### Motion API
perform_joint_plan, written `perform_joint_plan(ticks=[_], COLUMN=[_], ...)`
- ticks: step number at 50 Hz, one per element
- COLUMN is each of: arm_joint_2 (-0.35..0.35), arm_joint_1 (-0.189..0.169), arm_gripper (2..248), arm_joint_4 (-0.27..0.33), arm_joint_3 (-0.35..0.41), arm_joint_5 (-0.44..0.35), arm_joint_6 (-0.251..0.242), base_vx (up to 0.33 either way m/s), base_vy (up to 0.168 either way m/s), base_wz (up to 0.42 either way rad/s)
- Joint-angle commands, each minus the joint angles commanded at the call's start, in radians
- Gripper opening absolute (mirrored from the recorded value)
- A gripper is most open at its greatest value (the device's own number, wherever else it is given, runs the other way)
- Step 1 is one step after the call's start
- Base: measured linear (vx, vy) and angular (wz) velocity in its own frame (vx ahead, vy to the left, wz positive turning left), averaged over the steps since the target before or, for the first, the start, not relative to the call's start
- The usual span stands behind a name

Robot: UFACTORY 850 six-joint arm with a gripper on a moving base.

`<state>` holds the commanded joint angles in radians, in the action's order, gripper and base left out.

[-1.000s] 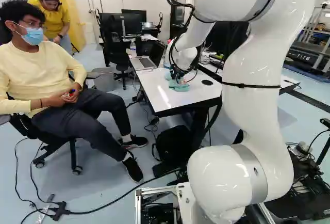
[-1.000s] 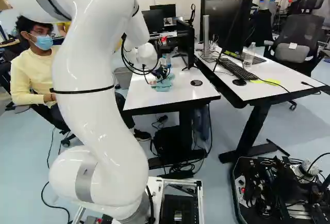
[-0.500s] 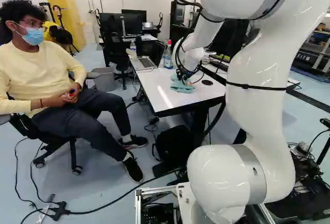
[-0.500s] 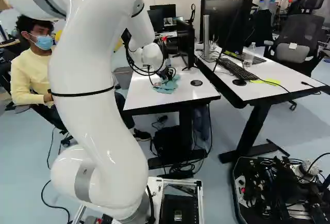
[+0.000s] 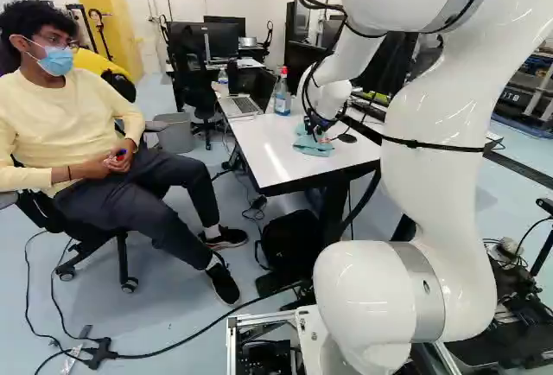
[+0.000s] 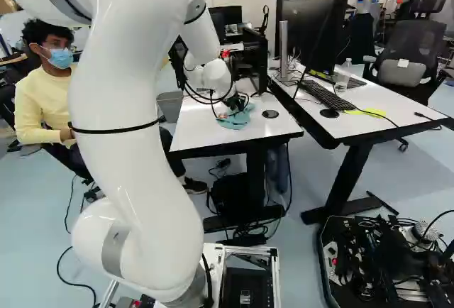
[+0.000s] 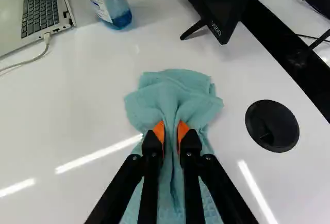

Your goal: Clean the table with the green towel

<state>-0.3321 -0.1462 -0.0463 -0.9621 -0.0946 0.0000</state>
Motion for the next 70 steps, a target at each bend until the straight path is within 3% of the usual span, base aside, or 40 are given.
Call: perform_joint_plan(ticks=[12, 34, 55, 70], arm_joint_2=[0.049, 0.211, 0.369, 0.434], arm_joint_1=[-0.002, 0.008, 0.044, 0.061], arm_gripper=[50, 50, 50, 50], arm_joint_4=[0.000, 0.000, 0.000, 0.000], arm_joint_3=[0.032, 0.159, 0.269, 0.295], arm_joint_5=[0.000, 0.027, 0.100, 0.144], arm_joint_6=[0.000, 0.000, 0.000, 0.000], base_vx=[0.000, 0.000, 0.000, 0.000], base_vy=[0.000, 0.000, 0.000, 0.000], base_wz=[0.000, 0.000, 0.000, 0.000])
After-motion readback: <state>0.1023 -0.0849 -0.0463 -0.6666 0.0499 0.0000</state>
